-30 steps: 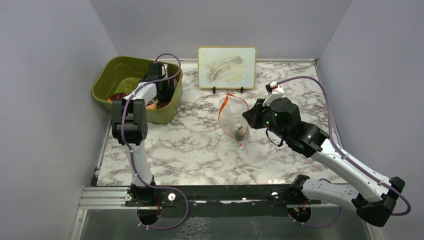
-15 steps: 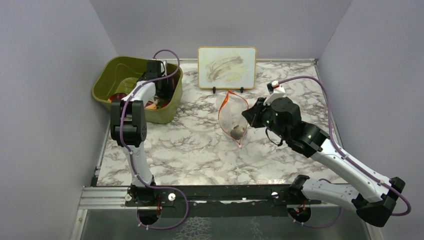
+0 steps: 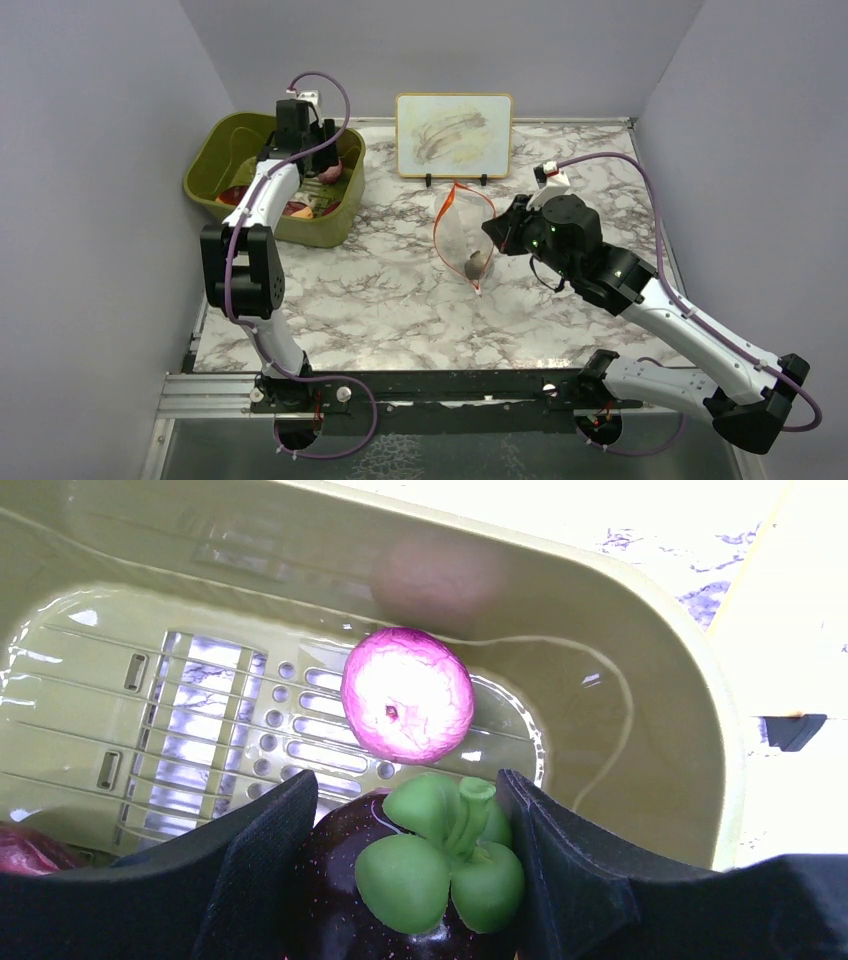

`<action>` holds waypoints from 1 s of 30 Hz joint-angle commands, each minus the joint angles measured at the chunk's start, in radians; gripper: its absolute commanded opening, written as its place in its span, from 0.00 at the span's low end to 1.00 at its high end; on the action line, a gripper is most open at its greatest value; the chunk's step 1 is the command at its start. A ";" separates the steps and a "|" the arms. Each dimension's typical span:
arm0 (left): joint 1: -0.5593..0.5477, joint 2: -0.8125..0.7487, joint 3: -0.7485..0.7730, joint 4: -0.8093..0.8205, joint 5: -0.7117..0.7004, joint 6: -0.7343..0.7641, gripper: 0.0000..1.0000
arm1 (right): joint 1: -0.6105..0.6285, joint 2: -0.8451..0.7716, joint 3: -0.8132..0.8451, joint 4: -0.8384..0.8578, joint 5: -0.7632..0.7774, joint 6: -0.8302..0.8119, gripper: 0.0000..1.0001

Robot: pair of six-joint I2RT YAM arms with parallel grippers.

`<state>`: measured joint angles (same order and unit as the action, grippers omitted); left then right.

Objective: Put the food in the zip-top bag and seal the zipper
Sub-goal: Pick up the fake vegetable from the bin, then place the fake vegetable in the zipper food storage bag.

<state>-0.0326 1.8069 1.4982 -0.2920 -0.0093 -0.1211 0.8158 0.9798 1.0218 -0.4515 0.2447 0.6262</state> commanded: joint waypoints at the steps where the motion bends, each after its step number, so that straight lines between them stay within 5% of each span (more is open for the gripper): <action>1: 0.006 -0.074 -0.029 0.042 -0.023 -0.024 0.26 | -0.004 -0.010 -0.018 0.053 -0.019 0.013 0.01; 17: 0.006 -0.324 -0.130 0.060 0.102 -0.143 0.26 | -0.004 0.033 -0.005 0.052 -0.039 0.070 0.01; 30: -0.067 -0.460 -0.197 0.176 0.528 -0.296 0.27 | -0.004 0.190 0.096 0.107 -0.042 0.085 0.01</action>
<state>-0.0536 1.3682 1.3083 -0.1997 0.3069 -0.3199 0.8158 1.1313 1.0786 -0.4076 0.2203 0.6888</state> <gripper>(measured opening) 0.649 0.015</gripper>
